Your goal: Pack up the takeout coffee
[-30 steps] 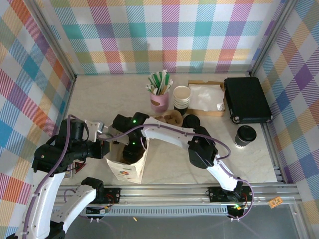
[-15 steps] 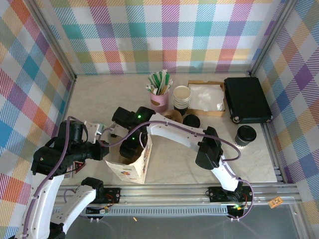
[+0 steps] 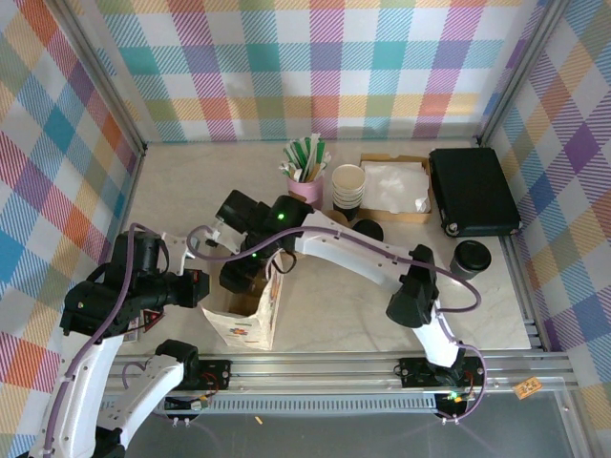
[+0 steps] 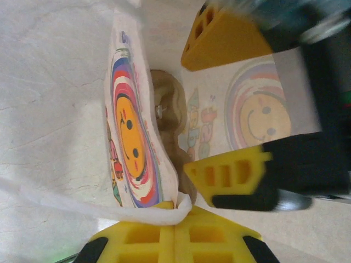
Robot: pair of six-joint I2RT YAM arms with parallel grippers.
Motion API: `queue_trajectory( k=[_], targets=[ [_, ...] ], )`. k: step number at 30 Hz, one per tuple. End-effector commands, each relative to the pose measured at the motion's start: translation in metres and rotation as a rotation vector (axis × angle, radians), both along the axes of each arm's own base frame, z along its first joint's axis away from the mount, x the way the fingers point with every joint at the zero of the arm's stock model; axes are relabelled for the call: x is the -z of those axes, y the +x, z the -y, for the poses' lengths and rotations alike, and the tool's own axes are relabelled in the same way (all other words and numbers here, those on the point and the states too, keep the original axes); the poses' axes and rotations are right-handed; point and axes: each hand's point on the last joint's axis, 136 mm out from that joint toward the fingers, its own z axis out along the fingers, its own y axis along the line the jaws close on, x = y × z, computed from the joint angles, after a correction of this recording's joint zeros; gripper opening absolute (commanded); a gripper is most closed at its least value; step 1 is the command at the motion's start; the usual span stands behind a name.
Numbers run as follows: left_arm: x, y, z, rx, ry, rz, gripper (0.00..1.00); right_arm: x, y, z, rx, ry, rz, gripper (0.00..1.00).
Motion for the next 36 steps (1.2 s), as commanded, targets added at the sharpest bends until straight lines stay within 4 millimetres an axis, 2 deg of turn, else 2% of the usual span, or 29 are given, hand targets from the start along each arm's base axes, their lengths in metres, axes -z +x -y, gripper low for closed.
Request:
queue_trajectory(
  k=[1, 4, 8, 10, 14, 16, 23, 30, 36],
  targets=[
    [0.012, -0.006, -0.001, -0.001, 0.016, -0.054, 0.00, -0.049, -0.003, -0.003, 0.013, 0.126, 0.040, 0.81],
    [0.008, -0.004, -0.001, -0.008, 0.009, -0.046, 0.09, -0.059, -0.002, -0.001, 0.024, 0.147, 0.057, 0.81],
    [-0.004, 0.001, 0.000, -0.018, -0.009, -0.010, 0.32, -0.072, 0.001, 0.002, 0.042, 0.174, 0.082, 0.80],
    [-0.011, 0.002, 0.001, -0.024, -0.019, 0.005, 0.38, -0.082, 0.001, 0.004, 0.048, 0.197, 0.093, 0.80],
    [-0.022, 0.004, 0.004, -0.021, -0.040, 0.020, 0.38, -0.095, 0.002, 0.004, 0.062, 0.240, 0.105, 0.80],
    [-0.028, 0.005, 0.007, -0.015, -0.059, 0.029, 0.37, -0.096, 0.002, 0.004, 0.063, 0.250, 0.108, 0.80],
    [-0.046, 0.010, 0.018, 0.020, -0.119, 0.055, 0.35, -0.084, 0.003, 0.005, 0.069, 0.271, 0.111, 0.79],
    [-0.061, 0.028, 0.035, 0.025, -0.223, 0.088, 0.35, -0.076, -0.003, 0.012, 0.066, 0.349, 0.127, 0.78],
    [-0.084, 0.047, 0.050, 0.046, -0.313, 0.134, 0.35, -0.080, -0.007, 0.021, 0.064, 0.421, 0.142, 0.77]
  ],
)
